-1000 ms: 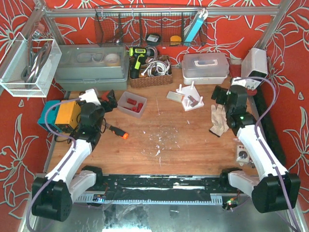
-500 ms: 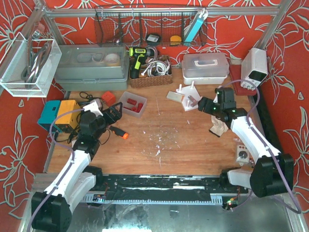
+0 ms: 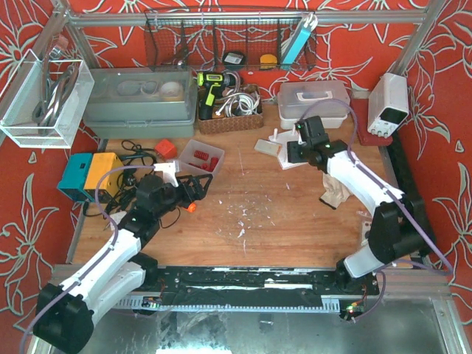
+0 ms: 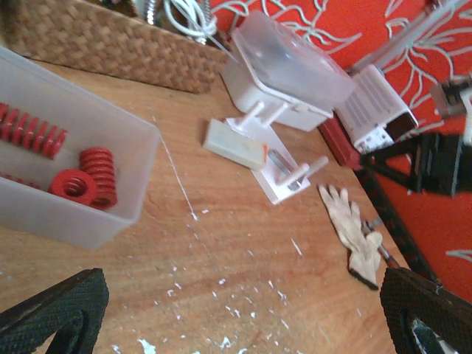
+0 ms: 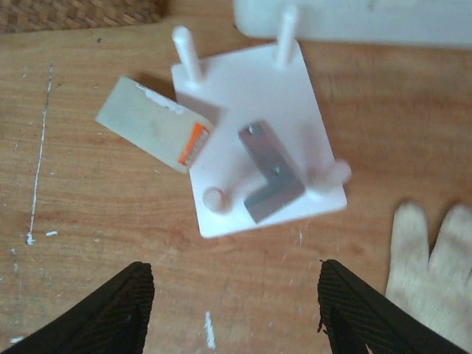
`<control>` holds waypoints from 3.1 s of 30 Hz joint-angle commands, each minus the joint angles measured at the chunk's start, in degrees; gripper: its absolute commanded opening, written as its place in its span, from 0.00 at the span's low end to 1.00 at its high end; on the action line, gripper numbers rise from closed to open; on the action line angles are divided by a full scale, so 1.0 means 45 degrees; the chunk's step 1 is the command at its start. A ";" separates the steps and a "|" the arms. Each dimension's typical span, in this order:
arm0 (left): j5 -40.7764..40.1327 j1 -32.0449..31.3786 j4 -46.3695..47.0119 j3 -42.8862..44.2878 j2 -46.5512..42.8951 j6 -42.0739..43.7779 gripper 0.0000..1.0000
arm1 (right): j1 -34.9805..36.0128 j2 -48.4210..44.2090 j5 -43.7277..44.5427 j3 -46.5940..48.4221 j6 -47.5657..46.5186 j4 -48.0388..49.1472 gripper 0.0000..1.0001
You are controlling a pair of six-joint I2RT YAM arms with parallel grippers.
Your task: Install the large spring
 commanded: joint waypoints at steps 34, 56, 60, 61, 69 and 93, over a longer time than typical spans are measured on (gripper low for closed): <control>-0.1829 -0.1818 0.1172 -0.2039 -0.2015 0.1835 1.00 | 0.1132 0.7883 -0.0052 0.6312 -0.8847 -0.0900 0.86; -0.1756 -0.1819 0.1261 -0.2123 -0.2222 0.1753 1.00 | 0.0942 0.9259 0.0608 0.7093 -0.9097 -0.0805 0.79; -0.1785 -0.1814 0.1299 -0.2149 -0.2221 0.1727 1.00 | 0.0958 0.9122 0.0520 0.7110 -0.9127 -0.0898 0.67; -0.1777 -0.1818 0.1309 -0.2149 -0.2198 0.1715 1.00 | 0.0953 0.9086 0.0488 0.7117 -0.9123 -0.0907 0.64; -0.1718 -0.1818 0.1383 -0.2168 -0.2052 0.1647 1.00 | 0.1245 0.8309 0.0373 0.7130 -0.8808 -0.0796 0.47; -0.1759 -0.1819 0.1368 -0.2164 -0.1937 0.1645 1.00 | 0.2473 1.1144 -0.0153 1.1202 -0.5503 -0.1620 0.44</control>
